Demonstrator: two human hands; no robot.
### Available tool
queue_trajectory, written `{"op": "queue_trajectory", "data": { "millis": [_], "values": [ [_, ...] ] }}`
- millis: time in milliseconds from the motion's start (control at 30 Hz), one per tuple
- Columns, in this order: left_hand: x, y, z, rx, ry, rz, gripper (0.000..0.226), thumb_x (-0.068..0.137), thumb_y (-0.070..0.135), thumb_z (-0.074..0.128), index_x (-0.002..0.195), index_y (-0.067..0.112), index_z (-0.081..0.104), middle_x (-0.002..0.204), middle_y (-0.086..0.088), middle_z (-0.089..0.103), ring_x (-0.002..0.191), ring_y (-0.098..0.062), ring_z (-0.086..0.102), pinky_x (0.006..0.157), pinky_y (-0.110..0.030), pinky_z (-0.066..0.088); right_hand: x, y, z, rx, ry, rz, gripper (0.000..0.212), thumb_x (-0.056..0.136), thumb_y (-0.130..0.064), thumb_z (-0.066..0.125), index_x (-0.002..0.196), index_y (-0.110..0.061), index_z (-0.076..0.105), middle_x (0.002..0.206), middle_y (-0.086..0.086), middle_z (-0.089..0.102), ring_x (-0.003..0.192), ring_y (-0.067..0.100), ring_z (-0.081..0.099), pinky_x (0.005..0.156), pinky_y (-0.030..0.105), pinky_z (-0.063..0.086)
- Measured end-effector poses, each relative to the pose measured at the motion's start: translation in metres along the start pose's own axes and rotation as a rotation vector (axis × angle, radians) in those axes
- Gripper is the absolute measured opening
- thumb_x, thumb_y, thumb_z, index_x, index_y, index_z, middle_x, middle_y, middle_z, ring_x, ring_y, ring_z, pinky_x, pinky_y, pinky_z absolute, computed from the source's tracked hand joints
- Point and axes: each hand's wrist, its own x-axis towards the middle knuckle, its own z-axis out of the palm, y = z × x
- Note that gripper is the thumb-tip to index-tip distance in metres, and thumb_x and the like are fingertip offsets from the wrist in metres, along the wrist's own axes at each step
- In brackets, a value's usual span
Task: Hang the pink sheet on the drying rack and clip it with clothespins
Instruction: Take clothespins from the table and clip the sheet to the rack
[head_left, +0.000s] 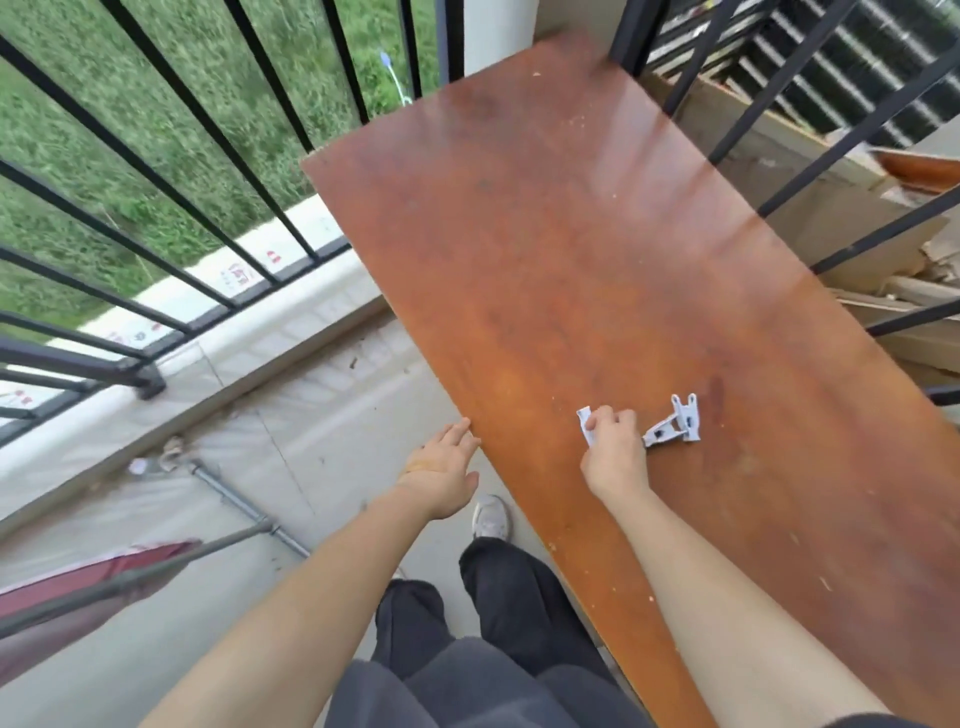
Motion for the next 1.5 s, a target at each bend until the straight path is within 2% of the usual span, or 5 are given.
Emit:
{"op": "queue_trajectory", "data": {
  "millis": [500, 633, 867, 1033, 1500],
  "values": [
    [-0.254, -0.175, -0.002, -0.479, 0.703, -0.699, 0.045, 0.093, 0.032, 0.054, 0.135, 0.018, 0.048, 0.140, -0.001, 0.044, 0.131, -0.022, 0.039, 0.106, -0.034, 0.032, -0.144, -0.266, 0.058, 0.325, -0.220, -0.548, 0.037, 0.090, -0.014, 0.063, 0.127, -0.019, 0.064, 0.122, 0.012, 0.061, 0.111, 0.029, 0.061, 0.097, 0.033, 0.045],
    [-0.328, -0.202, 0.005, -0.322, 0.754, -0.782, 0.044, 0.088, 0.030, 0.054, 0.131, 0.021, 0.050, 0.135, 0.002, 0.046, 0.130, -0.020, 0.038, 0.101, -0.035, 0.039, -0.190, -0.321, 0.084, 0.330, -0.300, -0.674, 0.033, 0.089, -0.024, 0.066, 0.121, -0.015, 0.066, 0.116, 0.008, 0.067, 0.110, 0.027, 0.061, 0.094, 0.033, 0.045],
    [-0.410, -0.273, -0.024, 0.394, 0.379, -0.835, 0.045, 0.092, 0.029, 0.040, 0.134, 0.013, 0.045, 0.150, -0.015, 0.029, 0.146, -0.031, 0.011, 0.113, -0.060, 0.005, -0.264, -0.381, 0.119, 0.215, -0.397, -0.974, 0.031, 0.086, -0.033, 0.069, 0.116, -0.024, 0.067, 0.106, 0.000, 0.062, 0.092, 0.016, 0.063, 0.086, 0.024, 0.045],
    [-0.418, -0.317, -0.073, 0.713, 0.180, -0.923, 0.034, 0.098, 0.016, 0.038, 0.129, 0.017, 0.052, 0.133, -0.012, 0.049, 0.134, -0.037, 0.031, 0.112, -0.066, 0.004, -0.282, -0.397, 0.135, 0.174, -0.393, -1.012, 0.039, 0.084, -0.040, 0.072, 0.119, -0.025, 0.065, 0.098, -0.005, 0.060, 0.082, 0.008, 0.058, 0.081, 0.019, 0.042],
    [-0.405, -0.340, -0.110, 0.385, -0.013, -0.966, 0.038, 0.091, 0.025, 0.053, 0.129, 0.026, 0.057, 0.135, 0.003, 0.056, 0.124, -0.025, 0.051, 0.098, -0.043, 0.033, -0.284, -0.432, 0.157, 0.112, -0.368, -1.077, 0.032, 0.082, -0.040, 0.073, 0.112, -0.027, 0.068, 0.099, -0.007, 0.057, 0.082, 0.005, 0.057, 0.078, 0.018, 0.041]
  ]
}}
